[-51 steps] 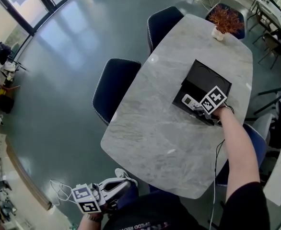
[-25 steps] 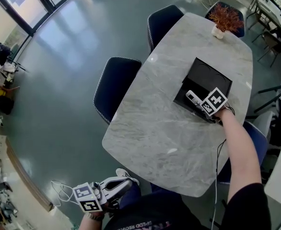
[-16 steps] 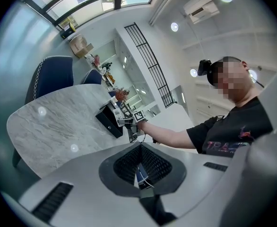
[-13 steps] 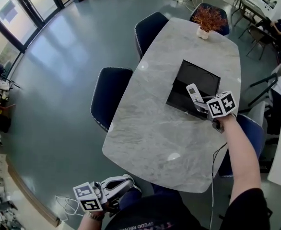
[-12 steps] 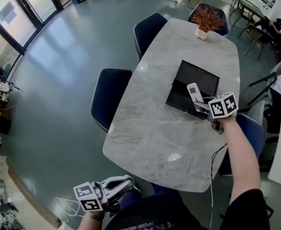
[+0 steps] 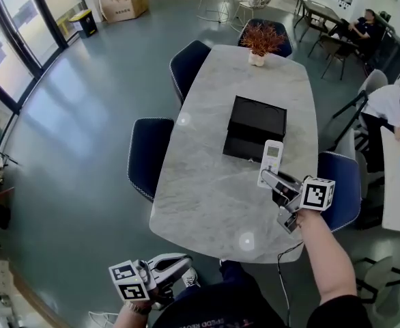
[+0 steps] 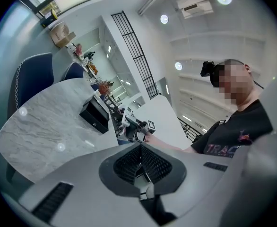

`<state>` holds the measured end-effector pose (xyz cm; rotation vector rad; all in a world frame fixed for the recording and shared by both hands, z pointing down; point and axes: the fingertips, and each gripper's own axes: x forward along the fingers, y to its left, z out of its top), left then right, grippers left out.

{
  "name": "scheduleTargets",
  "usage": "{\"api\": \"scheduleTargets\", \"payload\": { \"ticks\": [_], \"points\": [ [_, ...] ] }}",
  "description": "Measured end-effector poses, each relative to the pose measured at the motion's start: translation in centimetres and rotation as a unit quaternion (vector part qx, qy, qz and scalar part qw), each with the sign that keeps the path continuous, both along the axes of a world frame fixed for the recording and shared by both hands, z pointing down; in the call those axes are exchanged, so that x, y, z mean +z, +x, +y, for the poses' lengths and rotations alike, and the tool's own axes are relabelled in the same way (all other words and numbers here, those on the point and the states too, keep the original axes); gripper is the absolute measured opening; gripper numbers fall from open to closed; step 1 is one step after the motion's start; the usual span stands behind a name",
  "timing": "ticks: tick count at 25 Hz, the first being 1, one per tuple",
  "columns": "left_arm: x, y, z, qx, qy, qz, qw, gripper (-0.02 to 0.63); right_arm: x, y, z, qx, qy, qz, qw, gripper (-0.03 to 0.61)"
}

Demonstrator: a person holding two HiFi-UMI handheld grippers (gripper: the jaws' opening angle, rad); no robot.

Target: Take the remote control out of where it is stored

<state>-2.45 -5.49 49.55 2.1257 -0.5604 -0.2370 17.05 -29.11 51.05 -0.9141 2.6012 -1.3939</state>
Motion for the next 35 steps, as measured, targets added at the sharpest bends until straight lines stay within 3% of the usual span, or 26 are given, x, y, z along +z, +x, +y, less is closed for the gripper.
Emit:
{"api": "scheduleTargets", "payload": {
  "ticks": [11, 17, 25, 35],
  "points": [
    [-1.1, -1.6, 4.4, 0.084, 0.026, 0.019, 0.9959, 0.003, -2.8, -5.6, 16.5, 0.043, 0.003, -0.086, 0.995, 0.117],
    [-0.8, -2.4, 8.2, 0.136, 0.025, 0.027, 0.99, 0.003, -2.3, -9.1, 25.1, 0.066, -0.017, -0.147, 0.987, 0.117],
    [-0.4, -2.0, 11.8, 0.188, 0.018, 0.031, 0.9814, 0.003, -1.7, -11.4, 32.8, 0.088, -0.032, -0.17, 0.981, 0.117],
    [-1.2, 0.6, 13.9, 0.214, 0.023, 0.038, 0.9759, 0.003, -1.8, -12.1, 38.2, 0.077, -0.032, -0.165, 0.983, 0.117]
  ]
}}
